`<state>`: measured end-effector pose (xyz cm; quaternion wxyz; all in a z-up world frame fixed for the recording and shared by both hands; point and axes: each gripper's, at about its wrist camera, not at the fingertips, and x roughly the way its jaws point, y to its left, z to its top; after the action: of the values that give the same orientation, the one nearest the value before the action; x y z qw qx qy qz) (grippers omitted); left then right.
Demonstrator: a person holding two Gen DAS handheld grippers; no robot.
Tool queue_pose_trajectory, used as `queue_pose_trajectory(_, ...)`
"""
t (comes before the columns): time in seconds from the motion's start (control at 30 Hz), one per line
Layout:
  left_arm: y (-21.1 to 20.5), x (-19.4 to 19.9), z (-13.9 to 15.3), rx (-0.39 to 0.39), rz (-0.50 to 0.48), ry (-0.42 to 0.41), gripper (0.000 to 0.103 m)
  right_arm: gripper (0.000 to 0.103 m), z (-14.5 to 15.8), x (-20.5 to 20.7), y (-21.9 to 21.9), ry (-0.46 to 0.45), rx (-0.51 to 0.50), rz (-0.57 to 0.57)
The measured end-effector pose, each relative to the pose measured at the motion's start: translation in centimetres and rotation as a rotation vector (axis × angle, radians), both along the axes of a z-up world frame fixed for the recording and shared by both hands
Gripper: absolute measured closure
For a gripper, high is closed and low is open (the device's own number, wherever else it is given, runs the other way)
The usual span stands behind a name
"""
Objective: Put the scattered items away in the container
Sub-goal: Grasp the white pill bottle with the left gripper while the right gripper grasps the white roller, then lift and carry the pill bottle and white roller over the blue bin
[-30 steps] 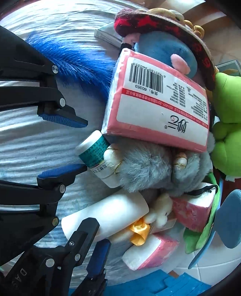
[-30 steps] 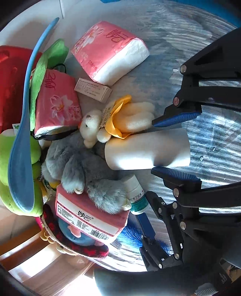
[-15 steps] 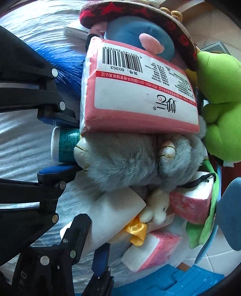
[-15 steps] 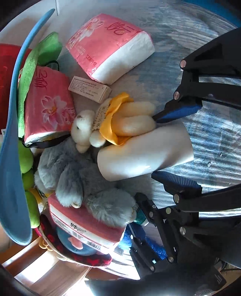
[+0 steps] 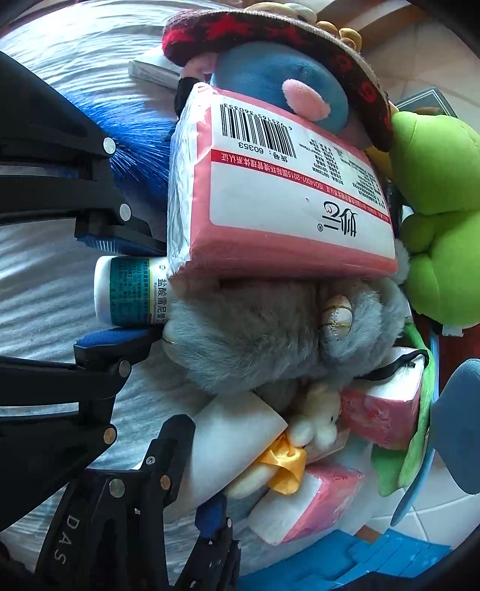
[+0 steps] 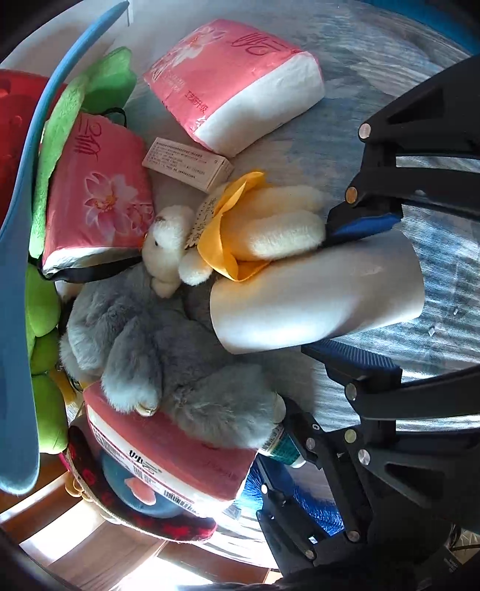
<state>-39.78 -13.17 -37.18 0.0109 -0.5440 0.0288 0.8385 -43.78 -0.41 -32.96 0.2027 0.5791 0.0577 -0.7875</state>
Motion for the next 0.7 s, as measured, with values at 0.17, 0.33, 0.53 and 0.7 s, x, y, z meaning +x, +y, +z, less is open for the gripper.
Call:
queue_pose_trajectory(0.17,0.4,2.4,1.0,0.003,-0.002,0.03,0.07,0.057,1.9,2.3,1.0,0.03,-0.029,-0.017)
queue_pose_trajectory(0.33,0.7,5.9,2.9,-0.007,0.002,0.084,0.07,0.059,4.9,5.2,1.8,0.089,-0.042,-0.021)
queue_pose_trajectory(0.53,0.6,6.6,8.5,-0.013,0.038,0.154,0.07,0.059,8.2,7.8,1.1,0.173,-0.066,-0.006)
queue_pose_trajectory(0.7,-0.2,9.1,12.3,-0.018,0.071,0.198,0.07,0.059,9.9,9.5,-1.0,0.24,-0.078,0.015)
